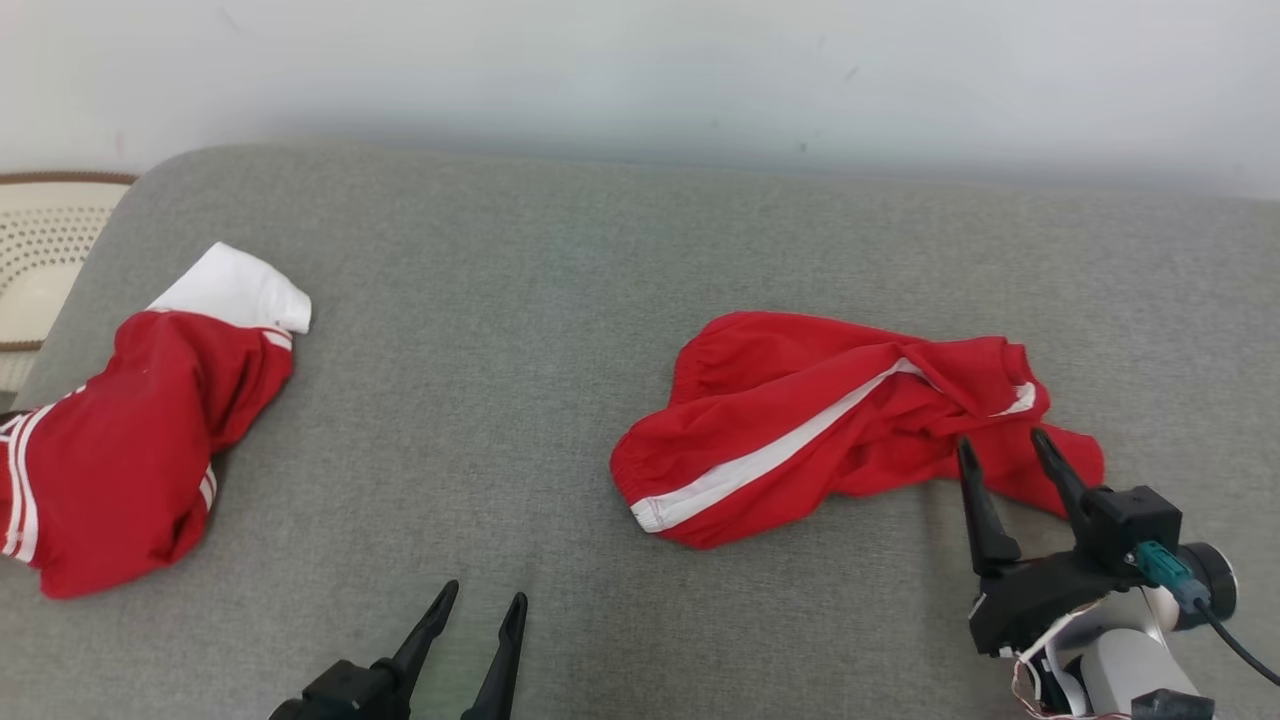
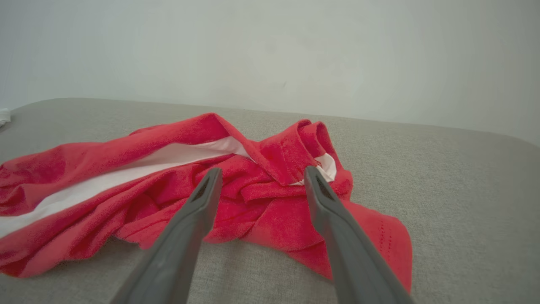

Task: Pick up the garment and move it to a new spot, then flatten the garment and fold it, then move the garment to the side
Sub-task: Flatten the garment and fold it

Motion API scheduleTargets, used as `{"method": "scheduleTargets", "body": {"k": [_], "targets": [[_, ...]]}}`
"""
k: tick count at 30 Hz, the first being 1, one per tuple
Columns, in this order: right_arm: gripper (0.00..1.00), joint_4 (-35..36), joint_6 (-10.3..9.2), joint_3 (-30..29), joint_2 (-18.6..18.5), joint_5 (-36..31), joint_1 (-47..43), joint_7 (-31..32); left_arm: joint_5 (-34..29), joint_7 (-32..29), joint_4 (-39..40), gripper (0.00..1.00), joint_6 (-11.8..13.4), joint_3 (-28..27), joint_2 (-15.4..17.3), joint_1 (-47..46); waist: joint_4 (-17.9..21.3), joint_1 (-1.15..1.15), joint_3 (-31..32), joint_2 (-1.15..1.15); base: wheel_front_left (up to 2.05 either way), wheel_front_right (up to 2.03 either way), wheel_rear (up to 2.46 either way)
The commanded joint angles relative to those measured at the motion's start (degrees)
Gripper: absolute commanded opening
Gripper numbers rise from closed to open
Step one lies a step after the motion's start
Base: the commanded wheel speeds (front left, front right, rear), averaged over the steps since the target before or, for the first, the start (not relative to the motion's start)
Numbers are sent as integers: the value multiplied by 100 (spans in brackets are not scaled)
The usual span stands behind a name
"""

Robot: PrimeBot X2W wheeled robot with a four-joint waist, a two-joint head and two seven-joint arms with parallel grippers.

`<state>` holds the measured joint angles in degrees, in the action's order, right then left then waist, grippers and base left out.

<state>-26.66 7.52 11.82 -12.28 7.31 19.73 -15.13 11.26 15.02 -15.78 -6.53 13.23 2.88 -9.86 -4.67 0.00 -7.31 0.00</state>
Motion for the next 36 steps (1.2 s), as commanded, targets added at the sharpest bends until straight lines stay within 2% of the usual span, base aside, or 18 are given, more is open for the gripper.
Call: {"method": "scheduleTargets", "body": {"k": [1,8,20,21,24,25,26,27,36], "targets": [[100,23,-6,-50,-32,40,-57,-1,-41,23,-18,100,-25,-14,4,89,121,0,97,0,0,0,0],[100,-98,-6,-174,-49,-90,62,-1,-40,23,-40,100,-35,19,3,121,58,0,5,0,0,0,0],[98,-1082,-6,-331,-204,-177,749,-1,-14,23,-106,100,-68,-17,3,206,-317,0,-167,0,0,0,0],[92,-1120,-6,-334,-212,-187,780,-1,-23,23,-103,100,-70,-33,3,195,-333,0,-181,0,0,0,0],[86,-1286,-6,-361,-234,-245,875,0,-27,23,-94,100,-77,-58,3,206,-363,0,-218,0,0,0,0],[74,-1311,-6,-359,-232,-251,921,-1,-29,23,-84,100,-79,-61,2,209,-370,0,-229,0,0,0,0],[32,-1403,-6,-358,-244,-260,989,-1,-27,23,-68,100,-76,-62,3,186,-381,0,-267,0,0,0,0],[0,-1421,-6,-362,-251,-256,1022,-1,-19,23,-63,100,-70,-61,3,165,-384,0,-284,0,0,0,0],[0,-1083,-6,-346,-419,-200,1569,-1,60,23,-2,100,-79,84,3,-23,-458,0,-503,0,0,0,0]]}}
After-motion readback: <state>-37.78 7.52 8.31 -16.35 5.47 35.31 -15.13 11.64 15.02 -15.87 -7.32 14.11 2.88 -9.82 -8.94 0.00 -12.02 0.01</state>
